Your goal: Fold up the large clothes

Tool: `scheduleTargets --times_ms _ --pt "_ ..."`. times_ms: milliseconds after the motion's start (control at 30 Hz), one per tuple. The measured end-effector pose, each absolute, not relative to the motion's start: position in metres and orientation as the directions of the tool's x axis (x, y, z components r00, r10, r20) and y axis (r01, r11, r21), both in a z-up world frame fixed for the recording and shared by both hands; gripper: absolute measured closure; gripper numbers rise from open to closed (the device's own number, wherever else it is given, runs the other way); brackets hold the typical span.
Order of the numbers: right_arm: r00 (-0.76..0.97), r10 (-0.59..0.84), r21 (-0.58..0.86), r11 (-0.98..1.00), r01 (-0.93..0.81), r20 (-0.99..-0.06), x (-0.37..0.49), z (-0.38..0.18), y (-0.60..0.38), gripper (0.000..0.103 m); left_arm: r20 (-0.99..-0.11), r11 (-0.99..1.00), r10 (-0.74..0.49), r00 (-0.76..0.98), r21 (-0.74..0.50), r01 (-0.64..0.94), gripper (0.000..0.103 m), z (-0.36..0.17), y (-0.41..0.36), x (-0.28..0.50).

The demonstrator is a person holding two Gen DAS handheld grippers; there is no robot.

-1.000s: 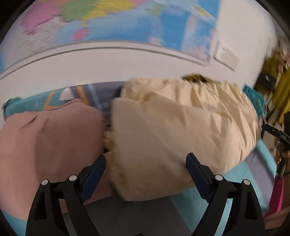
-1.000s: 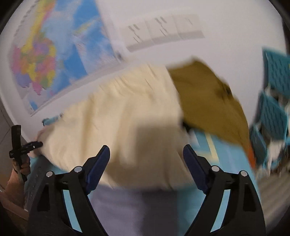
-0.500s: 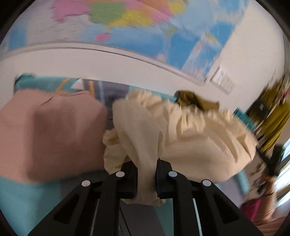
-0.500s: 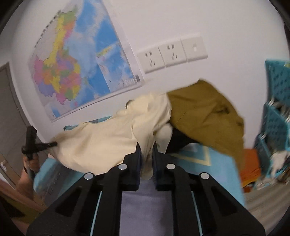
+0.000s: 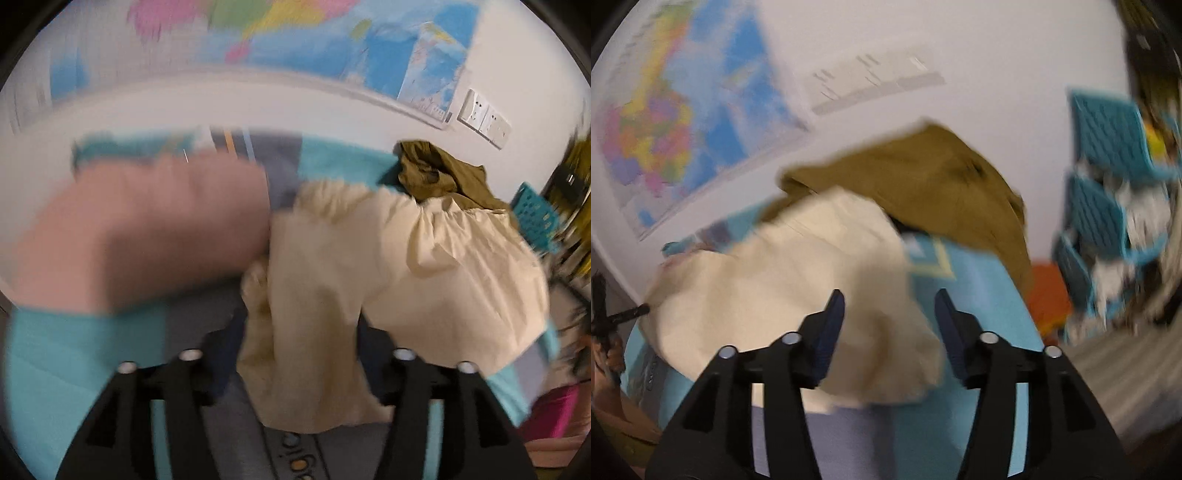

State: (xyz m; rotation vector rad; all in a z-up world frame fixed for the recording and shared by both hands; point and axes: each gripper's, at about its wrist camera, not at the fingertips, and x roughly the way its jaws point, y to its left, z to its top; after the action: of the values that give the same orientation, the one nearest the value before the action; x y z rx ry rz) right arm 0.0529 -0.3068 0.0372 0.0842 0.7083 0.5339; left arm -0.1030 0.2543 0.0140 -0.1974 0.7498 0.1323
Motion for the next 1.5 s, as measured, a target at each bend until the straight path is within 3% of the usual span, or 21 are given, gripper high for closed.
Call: scheduleTargets --times_ms 133,300,367,400,433,467,500,567,700,867,900,933,967,1033,1067,1200,1267,1367,1433,1500 --pt "0.576 0.565 0.209 0.796 -0.568 -0.591 0.048 0.040 -0.264 0.041 -0.624 0.987 0.026 0.781 -0.106 -0.118 0.032 0.034 0.237 -0.096" --pt "0.470 0.600 0.197 0.728 -0.657 -0.647 0.062 0.005 -0.212 0.033 -0.673 0.998 0.005 0.739 -0.041 -0.045 0.031 0.018 0.206 -0.065" --pt "0.491 0.555 0.127 0.739 -0.661 -0.672 0.069 -0.005 -0.196 0.044 -0.701 1.000 -0.004 0.713 -0.025 -0.019 0.031 0.003 0.196 -0.049" --pt "0.476 0.546 0.128 0.738 -0.662 -0.689 0.075 -0.011 -0.191 0.064 -0.711 1.000 0.011 0.703 -0.011 -0.026 0.033 -0.003 0.194 -0.046" --pt "0.458 0.554 0.150 0.735 -0.661 -0.696 0.081 -0.015 -0.188 0.079 -0.728 0.999 0.040 0.684 0.014 -0.044 0.041 -0.010 0.192 -0.036" --pt "0.452 0.559 0.165 0.736 -0.657 -0.695 0.086 -0.016 -0.187 0.084 -0.734 0.998 0.058 0.677 0.029 -0.055 0.051 -0.015 0.192 -0.032" --pt "0.450 0.576 0.176 0.727 -0.664 -0.682 0.089 -0.013 -0.187 0.095 -0.736 0.997 0.077 0.673 0.042 -0.067 0.056 -0.017 0.193 -0.028" --pt "0.462 0.595 0.195 0.727 -0.659 -0.658 0.094 -0.005 -0.188 0.099 -0.737 0.994 0.106 0.668 0.058 -0.093 0.074 -0.018 0.197 -0.018" --pt "0.548 0.633 0.212 0.738 -0.640 -0.547 0.101 0.025 -0.191 0.101 -0.726 0.992 0.102 0.680 0.021 -0.127 0.084 -0.009 0.209 -0.002" --pt "0.427 0.569 0.251 0.760 -0.599 -0.703 0.127 -0.032 -0.176 0.101 -0.722 0.984 0.149 0.675 0.043 -0.172 0.075 -0.024 0.219 0.011" --pt "0.427 0.579 0.273 0.761 -0.589 -0.694 0.126 -0.034 -0.180 0.100 -0.720 0.986 0.141 0.680 0.039 -0.163 0.075 -0.024 0.219 0.010" --pt "0.431 0.583 0.278 0.762 -0.585 -0.689 0.125 -0.031 -0.182 0.092 -0.718 0.987 0.137 0.683 0.039 -0.157 0.071 -0.024 0.218 0.008" --pt "0.441 0.580 0.274 0.766 -0.581 -0.685 0.123 -0.028 -0.183 0.087 -0.716 0.988 0.125 0.687 0.031 -0.148 0.063 -0.022 0.218 0.005" --pt "0.467 0.589 0.271 0.766 -0.582 -0.660 0.116 -0.014 -0.188 0.062 -0.712 0.992 0.091 0.696 0.005 -0.125 0.049 -0.018 0.218 0.000" --pt "0.473 0.603 0.279 0.759 -0.588 -0.642 0.111 -0.008 -0.189 0.056 -0.698 0.994 0.078 0.712 -0.005 -0.113 0.045 -0.014 0.216 -0.006" --pt "0.509 0.613 0.247 0.752 -0.612 -0.604 0.099 0.010 -0.188 0.054 -0.656 0.997 0.058 0.753 0.002 -0.076 0.040 -0.002 0.207 -0.022" --pt "0.497 0.627 0.219 0.726 -0.652 -0.600 0.093 0.012 -0.173 0.054 -0.653 0.999 0.032 0.757 -0.010 -0.051 0.033 -0.001 0.203 -0.023" --pt "0.467 0.589 0.171 0.722 -0.670 -0.659 0.102 -0.003 -0.141 0.059 -0.687 0.998 0.052 0.725 0.016 -0.057 0.033 -0.012 0.197 -0.011" --pt "0.502 0.500 0.097 0.770 -0.630 -0.706 0.113 -0.018 -0.131 0.092 -0.705 0.997 0.077 0.705 0.034 -0.074 0.031 -0.020 0.199 -0.002" --pt "0.486 0.470 0.107 0.791 -0.603 -0.737 0.129 -0.033 -0.127 0.103 -0.719 0.995 0.099 0.688 0.048 -0.093 0.030 -0.025 0.200 0.003"
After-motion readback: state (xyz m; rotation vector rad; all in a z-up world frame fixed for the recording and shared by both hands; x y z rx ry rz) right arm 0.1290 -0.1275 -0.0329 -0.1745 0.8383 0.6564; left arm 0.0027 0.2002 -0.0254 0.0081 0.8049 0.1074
